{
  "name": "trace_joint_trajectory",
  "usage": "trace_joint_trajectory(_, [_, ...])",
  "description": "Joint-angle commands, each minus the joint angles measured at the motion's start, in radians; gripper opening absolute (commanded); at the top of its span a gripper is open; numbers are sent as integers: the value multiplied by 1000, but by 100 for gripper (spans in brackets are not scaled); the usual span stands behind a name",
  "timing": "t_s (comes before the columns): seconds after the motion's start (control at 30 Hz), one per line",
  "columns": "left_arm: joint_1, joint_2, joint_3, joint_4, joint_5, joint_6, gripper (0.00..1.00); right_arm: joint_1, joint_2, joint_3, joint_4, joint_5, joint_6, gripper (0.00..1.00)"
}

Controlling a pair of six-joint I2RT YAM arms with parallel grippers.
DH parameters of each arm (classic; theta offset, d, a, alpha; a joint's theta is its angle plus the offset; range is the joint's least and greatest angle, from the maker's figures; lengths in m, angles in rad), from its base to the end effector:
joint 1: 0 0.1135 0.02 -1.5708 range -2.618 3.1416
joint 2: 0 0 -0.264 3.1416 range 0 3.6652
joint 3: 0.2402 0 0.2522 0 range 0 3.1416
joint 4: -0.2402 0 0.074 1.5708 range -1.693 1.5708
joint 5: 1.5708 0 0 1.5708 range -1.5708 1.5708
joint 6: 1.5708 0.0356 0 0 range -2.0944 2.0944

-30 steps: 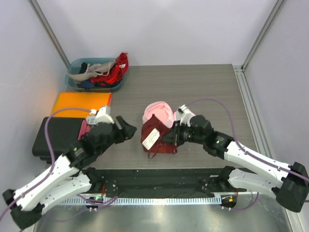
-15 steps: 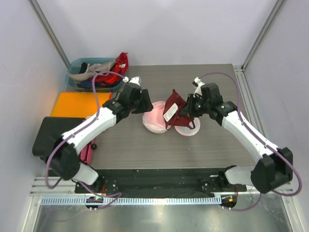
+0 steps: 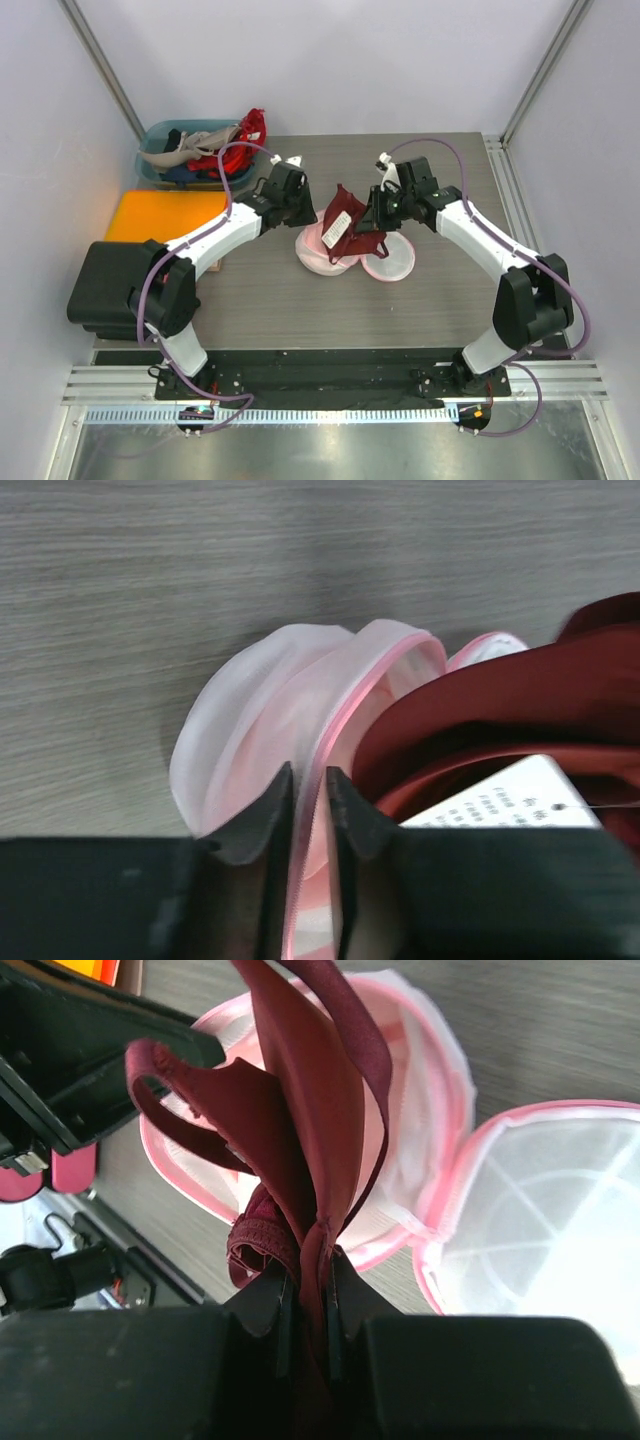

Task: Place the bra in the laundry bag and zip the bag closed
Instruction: Place the bra in the laundry bag.

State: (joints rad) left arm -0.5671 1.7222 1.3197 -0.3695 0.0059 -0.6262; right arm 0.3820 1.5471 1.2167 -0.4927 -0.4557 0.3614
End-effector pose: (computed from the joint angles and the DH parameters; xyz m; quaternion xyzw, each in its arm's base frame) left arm 0.3265 -0.2082 0.2573 -0.0261 0.9209 -0.2207 0.3201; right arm 0.3068 0.1402 0.2770 -0.0918 0.9060 0.3251 0.2551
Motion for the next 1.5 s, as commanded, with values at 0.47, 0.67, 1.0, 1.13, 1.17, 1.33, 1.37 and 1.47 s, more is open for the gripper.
trace_joint_trajectory(0.47, [-30, -52, -73, 205, 94, -67, 0, 80, 412, 193, 210, -227, 106, 1])
trace_joint_trajectory(0.67, [-36, -67, -103, 205, 69, -76, 2, 80, 436, 181, 264, -193, 155, 1])
trace_joint_trajectory(1.0, [-85, -259, -128, 138, -92, -41, 58, 80, 426, 164, 286, -236, 162, 9])
trace_joint_trajectory(1.13, [-103, -267, -131, 161, -9, -101, 26, 80, 430, 161, 301, -238, 177, 17])
trace_joint_trajectory(1.17, [-103, -247, -128, 162, 29, -112, 22, 78, 430, 161, 302, -235, 180, 18])
trace_joint_trajectory(1.33, [-99, -133, -125, 234, 60, -159, 6, 80, 407, 152, 304, -212, 194, 26])
trace_joint_trajectory(1.37, [-94, -101, -120, 239, 62, -165, 5, 80, 404, 150, 306, -209, 195, 27])
trace_joint_trajectory(1.47, [-82, -61, -109, 247, 46, -178, 2, 80, 392, 138, 307, -205, 203, 31])
